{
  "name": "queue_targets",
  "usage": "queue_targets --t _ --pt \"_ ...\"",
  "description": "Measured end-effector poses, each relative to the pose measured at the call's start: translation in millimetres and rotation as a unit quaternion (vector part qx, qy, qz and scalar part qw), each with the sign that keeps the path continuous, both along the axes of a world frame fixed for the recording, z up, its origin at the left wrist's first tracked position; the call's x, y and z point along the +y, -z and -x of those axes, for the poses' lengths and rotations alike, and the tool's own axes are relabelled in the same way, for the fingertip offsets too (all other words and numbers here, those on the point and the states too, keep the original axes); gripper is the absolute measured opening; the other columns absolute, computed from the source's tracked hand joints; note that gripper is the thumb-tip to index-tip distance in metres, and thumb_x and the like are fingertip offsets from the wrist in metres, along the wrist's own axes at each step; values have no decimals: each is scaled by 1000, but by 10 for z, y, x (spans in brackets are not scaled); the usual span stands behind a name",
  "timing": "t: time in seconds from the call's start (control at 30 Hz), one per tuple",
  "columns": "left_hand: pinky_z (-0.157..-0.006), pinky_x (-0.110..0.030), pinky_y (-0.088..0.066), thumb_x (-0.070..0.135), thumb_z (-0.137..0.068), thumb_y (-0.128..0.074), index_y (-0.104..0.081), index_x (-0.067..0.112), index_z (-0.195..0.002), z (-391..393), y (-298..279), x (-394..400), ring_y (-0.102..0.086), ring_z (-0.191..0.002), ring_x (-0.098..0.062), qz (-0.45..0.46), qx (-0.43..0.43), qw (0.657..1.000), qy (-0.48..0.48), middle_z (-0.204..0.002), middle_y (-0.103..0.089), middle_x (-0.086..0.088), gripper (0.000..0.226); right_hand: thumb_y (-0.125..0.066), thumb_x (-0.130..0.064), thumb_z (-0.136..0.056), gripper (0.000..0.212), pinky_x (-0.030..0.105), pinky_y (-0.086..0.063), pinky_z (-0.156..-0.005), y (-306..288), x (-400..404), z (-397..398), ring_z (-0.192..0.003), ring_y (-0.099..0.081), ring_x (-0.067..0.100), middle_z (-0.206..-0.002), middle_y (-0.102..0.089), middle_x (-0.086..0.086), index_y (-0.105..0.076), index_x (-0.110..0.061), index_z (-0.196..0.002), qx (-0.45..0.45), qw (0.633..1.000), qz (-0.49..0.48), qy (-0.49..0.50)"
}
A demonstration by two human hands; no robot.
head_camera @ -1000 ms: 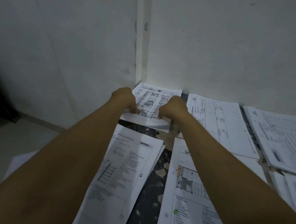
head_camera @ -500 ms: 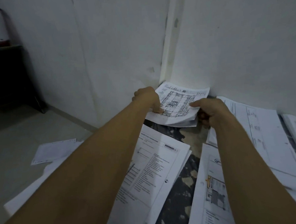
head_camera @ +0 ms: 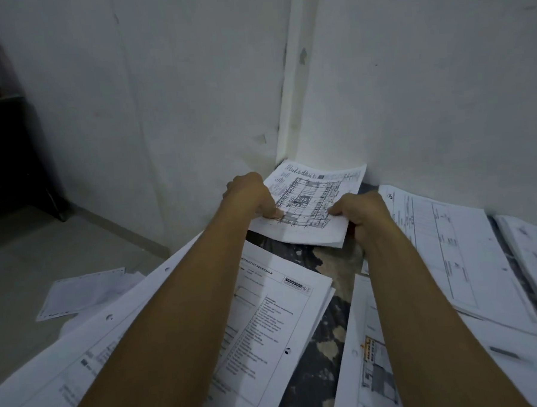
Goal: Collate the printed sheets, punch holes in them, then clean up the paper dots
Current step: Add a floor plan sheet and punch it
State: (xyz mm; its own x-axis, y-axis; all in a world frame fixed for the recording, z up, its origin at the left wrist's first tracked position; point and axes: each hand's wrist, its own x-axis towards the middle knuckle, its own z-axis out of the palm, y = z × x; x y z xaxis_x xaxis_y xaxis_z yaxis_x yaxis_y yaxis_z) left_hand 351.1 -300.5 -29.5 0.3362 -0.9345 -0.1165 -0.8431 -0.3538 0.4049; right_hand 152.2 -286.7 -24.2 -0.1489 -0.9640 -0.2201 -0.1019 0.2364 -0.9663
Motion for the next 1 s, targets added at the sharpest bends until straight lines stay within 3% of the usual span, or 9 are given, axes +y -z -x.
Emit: queue_targets --t 0.13,0.23,0.37,0.43,0.5,0.6,0.7,0.8,1.0 --pt "-73 -32 -44 53 -58 -91 -45 11 -98 -38 -49 20 -52 -94 -26 -17 34 999 17 -93 -53 -4 74 -69 14 -80 25 38 -56 -69 -20 -30 54 -79 -66 31 -99 -67 16 -65 3 -102 1 1000 10 -26" --pt "-74 -32 -50 52 -67 -86 -59 6 -111 -101 -79 38 -60 -92 -24 25 154 988 20 -110 -63 -7 69 -67 14 -81 25 31 -55 -62 -41 -78 128 -74 -66 22 -92 -67 7 -65 -10 -86 -4 998 49 -43" --pt "-86 -39 -56 47 -82 -77 -64 3 -117 -114 -207 118 -67 -97 -27 143 366 920 1 -112 -69 -8 58 -69 14 -80 31 33 -58 -71 -64 -93 217 -82 -70 22 -95 -72 5 -67 -15 -90 -38 993 93 -63" --pt "-94 -43 -54 37 -87 -75 -61 2 -126 -106 -287 153 -66 -105 -27 222 417 881 -30 -120 -68 -9 54 -68 15 -80 34 34 -60 -74 -80 -96 252 -85 -71 21 -97 -73 3 -69 -18 -90 -59 989 116 -70" --pt "-88 -38 -56 28 -91 -71 -62 6 -128 -110 -405 180 -68 -102 -23 290 431 853 -41 -118 -69 -6 44 -69 15 -79 37 36 -59 -80 -137 -87 269 -89 -71 23 -97 -74 4 -70 -20 -88 -79 985 135 -75" --pt "-70 -25 -53 24 -96 -64 -67 10 -119 -102 -602 228 -67 -91 -14 354 409 841 -14 -108 -72 -2 27 -71 15 -76 38 36 -60 -79 -294 -70 236 -89 -72 25 -95 -75 4 -71 -21 -90 -109 979 159 -68" --pt "-70 -25 -50 25 -99 -58 -65 14 -110 -76 -728 255 -63 -87 -13 390 380 839 6 -102 -69 0 17 -74 12 -74 36 32 -61 -74 -453 -58 217 -83 -74 21 -93 -77 2 -73 -20 -91 -115 975 185 -50" --pt "-70 -23 -49 23 -100 -56 -64 17 -107 -55 -796 269 -63 -87 -9 397 390 831 10 -98 -68 5 11 -75 9 -74 33 34 -60 -78 -562 -61 213 -85 -73 21 -94 -76 2 -73 -18 -92 -126 973 189 -43" --pt "-65 -16 -47 29 -99 -60 -64 17 -111 82 -968 404 -65 -86 -6 420 393 818 21 -99 -70 7 18 -75 9 -75 29 32 -60 -73 -828 31 321 -82 -73 21 -95 -75 4 -72 -16 -90 -106 972 205 -42"
